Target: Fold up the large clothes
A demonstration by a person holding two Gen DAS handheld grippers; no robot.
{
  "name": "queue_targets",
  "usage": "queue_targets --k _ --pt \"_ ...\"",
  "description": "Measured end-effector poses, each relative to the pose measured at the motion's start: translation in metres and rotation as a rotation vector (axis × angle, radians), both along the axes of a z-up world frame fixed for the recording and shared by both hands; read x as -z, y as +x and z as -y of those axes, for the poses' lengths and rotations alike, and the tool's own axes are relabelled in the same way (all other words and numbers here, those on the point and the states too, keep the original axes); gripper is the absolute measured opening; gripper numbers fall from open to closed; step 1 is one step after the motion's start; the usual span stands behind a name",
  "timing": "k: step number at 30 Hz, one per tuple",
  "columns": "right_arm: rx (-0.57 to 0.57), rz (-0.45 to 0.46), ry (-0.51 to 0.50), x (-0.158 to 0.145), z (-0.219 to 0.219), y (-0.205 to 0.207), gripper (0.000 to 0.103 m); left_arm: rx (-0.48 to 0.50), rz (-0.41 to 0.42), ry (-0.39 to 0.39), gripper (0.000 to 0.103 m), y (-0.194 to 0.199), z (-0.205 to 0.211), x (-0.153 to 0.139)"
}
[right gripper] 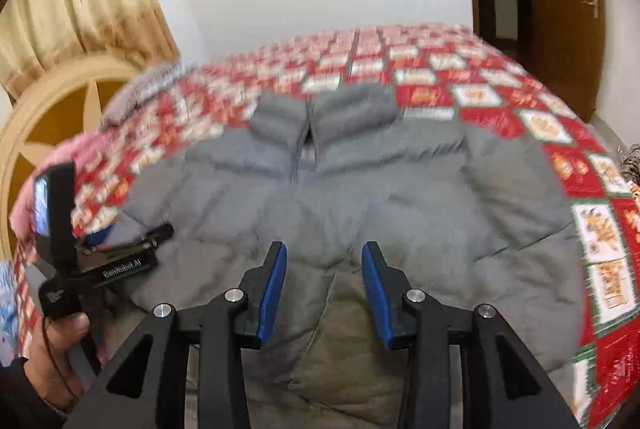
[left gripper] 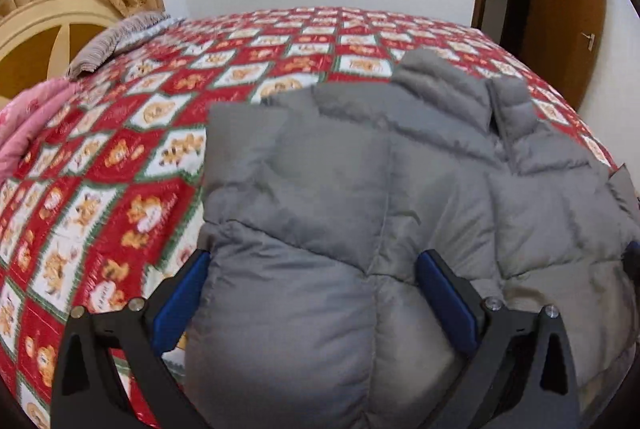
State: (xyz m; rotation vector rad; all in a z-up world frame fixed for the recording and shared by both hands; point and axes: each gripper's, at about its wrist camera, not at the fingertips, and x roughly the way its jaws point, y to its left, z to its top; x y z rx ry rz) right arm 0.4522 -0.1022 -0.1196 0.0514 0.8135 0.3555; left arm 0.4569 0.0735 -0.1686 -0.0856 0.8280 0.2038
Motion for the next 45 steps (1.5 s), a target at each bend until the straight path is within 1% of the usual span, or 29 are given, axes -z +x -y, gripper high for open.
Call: queue_targets --k 1,3,8,18,23,27,29,32,35,41,44,45 --pt "-0.002 -0.025 -0.017 0.009 -0.003 0.002 0.040 -0.002 0.001 -0.015 0.103 -0.001 -0.002 0.002" --pt "-0.007 -0.042 -0.026 0.022 -0.004 0.003 0.040 -0.005 0.000 -0.044 0.103 0.000 -0.005 0.003" --pt "-0.015 -0.057 -0.033 0.041 -0.001 0.001 0.041 -0.007 -0.037 -0.046 0.103 0.004 -0.001 0.013" --pt "-0.008 -0.028 -0.089 0.050 -0.007 -0.004 0.041 -0.011 -0.059 -0.007 0.103 0.006 0.006 0.017" --pt "-0.006 -0.015 -0.095 0.052 -0.007 -0.006 0.041 -0.009 -0.067 -0.022 0.103 0.007 0.002 0.016" --pt "-0.007 -0.017 -0.092 0.054 -0.007 -0.006 0.041 -0.010 -0.068 -0.039 0.103 0.003 -0.004 0.004" --pt "-0.008 -0.016 -0.100 0.054 -0.009 -0.006 0.041 -0.016 -0.050 -0.040 0.103 0.001 -0.007 -0.006" --pt "-0.008 -0.016 -0.104 0.055 -0.009 -0.006 0.041 -0.011 -0.025 -0.068 0.103 0.002 -0.013 -0.023" --pt "-0.008 -0.016 -0.110 0.055 -0.011 -0.006 0.041 -0.005 -0.073 -0.071 0.103 0.018 -0.014 -0.026" --pt "-0.017 -0.020 -0.125 0.054 -0.012 -0.006 0.041 -0.007 -0.131 -0.078 0.103 0.035 -0.012 -0.026" --pt "-0.068 -0.042 -0.167 0.047 -0.016 -0.006 0.044 0.007 -0.156 -0.102 0.103 0.043 -0.011 -0.035" --pt "-0.091 -0.070 -0.170 0.041 -0.015 -0.004 0.046 0.019 -0.158 -0.119 0.103 0.047 -0.012 -0.041"
